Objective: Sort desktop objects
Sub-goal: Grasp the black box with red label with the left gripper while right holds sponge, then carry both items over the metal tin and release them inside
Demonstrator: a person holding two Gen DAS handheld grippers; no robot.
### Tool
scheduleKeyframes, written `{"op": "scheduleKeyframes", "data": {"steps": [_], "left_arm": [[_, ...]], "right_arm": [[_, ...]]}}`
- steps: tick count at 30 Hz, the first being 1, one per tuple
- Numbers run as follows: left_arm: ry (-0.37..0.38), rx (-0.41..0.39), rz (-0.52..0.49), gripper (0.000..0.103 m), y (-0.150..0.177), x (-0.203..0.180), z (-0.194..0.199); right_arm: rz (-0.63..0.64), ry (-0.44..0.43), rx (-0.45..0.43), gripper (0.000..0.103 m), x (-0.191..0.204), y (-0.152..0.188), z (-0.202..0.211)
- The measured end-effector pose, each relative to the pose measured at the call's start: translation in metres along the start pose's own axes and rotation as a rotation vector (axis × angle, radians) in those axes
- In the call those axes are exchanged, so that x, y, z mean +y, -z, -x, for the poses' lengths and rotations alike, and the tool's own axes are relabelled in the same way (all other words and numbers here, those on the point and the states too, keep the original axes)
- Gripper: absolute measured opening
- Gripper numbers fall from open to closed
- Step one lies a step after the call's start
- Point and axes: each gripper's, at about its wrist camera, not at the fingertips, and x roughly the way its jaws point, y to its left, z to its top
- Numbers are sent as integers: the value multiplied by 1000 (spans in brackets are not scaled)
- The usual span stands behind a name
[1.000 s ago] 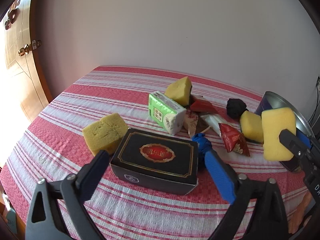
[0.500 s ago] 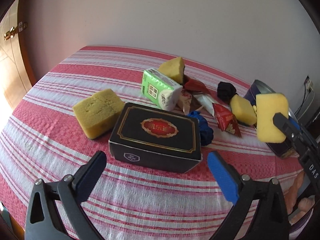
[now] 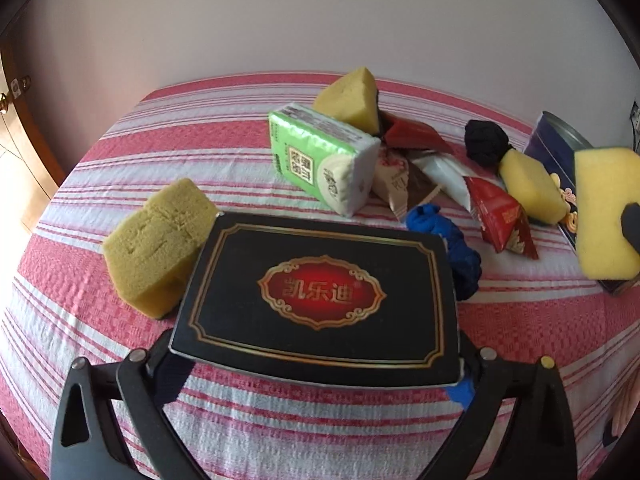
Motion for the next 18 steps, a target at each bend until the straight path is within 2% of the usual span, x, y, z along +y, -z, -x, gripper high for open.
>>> {"op": "scheduleKeyframes", "data": {"steps": [3,6,9,14,15,16,18], "left_arm": [[-18,-8,18,94,2,2,1],[-28,-7,29,94,3,3,2],[-29,11,31,103,2,2,-3],[-28,7,32,103,3,3,-2],[-27,4,31,102,3,3,-1],[-24,-9,28,92,3,2,2],[-70,-23,34,92,4,-2,4]], "right_arm": [[5,1,-5,37,0,0,1],[19,17,-17,37,2,0,2],[33,30,-24,37,2,0,2],[54,51,-32,37,4,2,2],[60,56,-33,37,5,2,1],[66,62,-36,37,6,3,1],[81,78,-44,37,7,3,2]]}}
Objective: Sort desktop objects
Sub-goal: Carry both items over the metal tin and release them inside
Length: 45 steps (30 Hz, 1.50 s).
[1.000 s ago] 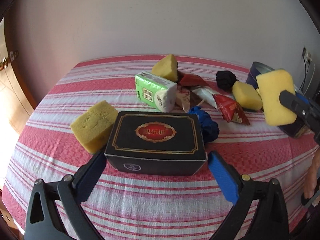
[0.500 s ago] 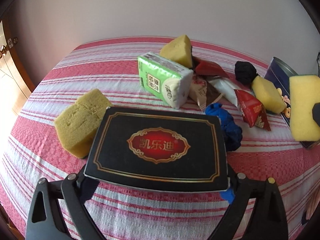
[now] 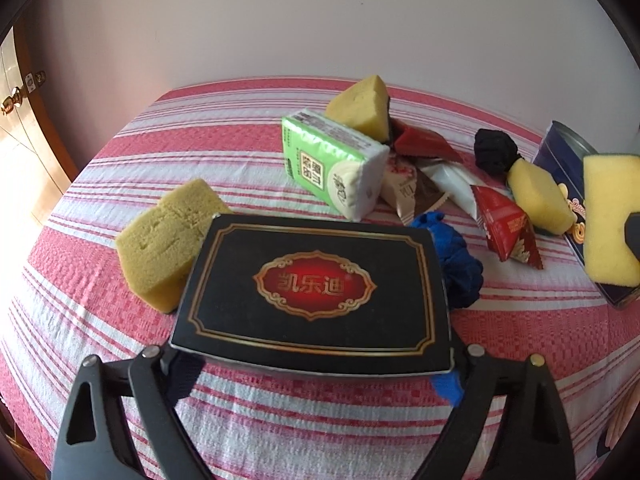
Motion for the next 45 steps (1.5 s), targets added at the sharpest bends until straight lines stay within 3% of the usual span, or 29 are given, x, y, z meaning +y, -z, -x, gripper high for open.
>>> {"op": "scheduleKeyframes", "data": {"steps": [2,5,13,27,34,45], "left_arm": [[-30,-46,1,92,1,-4,10],[-12,-132,21,92,1,-12,32],[0,-250,-34,92,-1,-36,71],[115,-304,-149,92,-12,-111,95],[170,-330,-212,92,-31,-159,97],[231,-317,-244,92,-49,-210,84]], "right_arm": [[16,14,-17,37,1,0,3],[36,34,-38,37,3,1,7],[-26,84,-48,37,-9,2,21],[-143,224,-79,37,-45,23,84],[-163,354,-125,37,-79,17,111],[-232,468,-115,37,-132,16,115]]}}
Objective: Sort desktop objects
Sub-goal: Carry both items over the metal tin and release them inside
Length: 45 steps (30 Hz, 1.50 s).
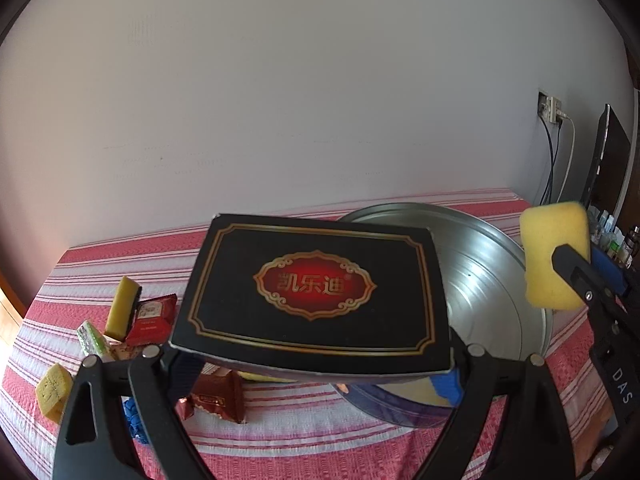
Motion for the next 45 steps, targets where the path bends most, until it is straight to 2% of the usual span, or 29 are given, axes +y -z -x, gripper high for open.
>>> {"op": "scheduleKeyframes", "data": {"steps": [6,12,17,24,34,35,45], "left_arm": [[16,11,-20,92,-10,-14,-12],[-4,13,-32,92,-23,-26,-29],[-21,20,-47,92,-23,-33,-43],[1,50,-66,92,-13,-35,-55],[23,89,-88,92,-2,-40,-62],[23,93,-88,92,-9,-51,-69],[15,94,-97,92,-8,-54,-70]], "right_arm": [[-20,39,8,37,-18,-14,-25],[-52,62,14,37,-33,-29,-56],[-93,68,22,37,-39,-23,-77],[-80,59,70,37,-42,-16,-87],[12,134,85,37,-29,-9,-93],[14,140,90,37,-30,-8,-95],[-6,150,111,37,-40,-5,-102]]}}
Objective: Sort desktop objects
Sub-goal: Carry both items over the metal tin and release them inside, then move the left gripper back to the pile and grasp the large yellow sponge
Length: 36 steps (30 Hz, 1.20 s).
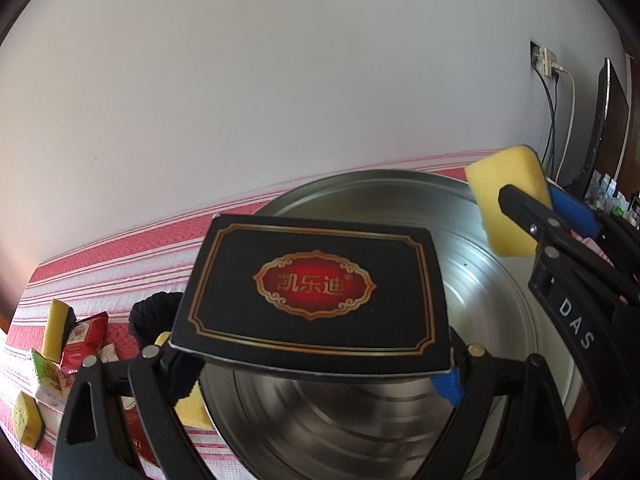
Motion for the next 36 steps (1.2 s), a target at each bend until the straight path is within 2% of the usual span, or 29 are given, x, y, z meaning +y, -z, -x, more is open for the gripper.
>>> {"op": "scheduleKeyframes", "data": {"steps": [3,5,12,17,21,25,29,36], "left_arm": [[-8,-10,-2,93,0,0,0],[-13,-10,-2,94,1,-1,-2],[-4,9,-4,95,3,-11,-6],[-10,-33,-5,102,3,-19,2],[-30,-65,-15,102,6,-16,8],[-41,-87,-5,102,-1,-3,4],[-72,-157,18,102,-1,3,14],[-201,-308,4,102,16,25,53]], "right_arm": [[-4,-1,1,39,-1,0,1],[-8,-2,-4,51,-1,1,0],[-31,14,-42,55,-4,1,9],[-70,13,-104,75,-9,-1,21],[-82,17,-133,80,-8,-2,25],[-89,18,-127,82,-8,-3,23],[-100,7,-134,82,-11,-3,23],[-82,-3,-256,82,-3,-1,46]]}}
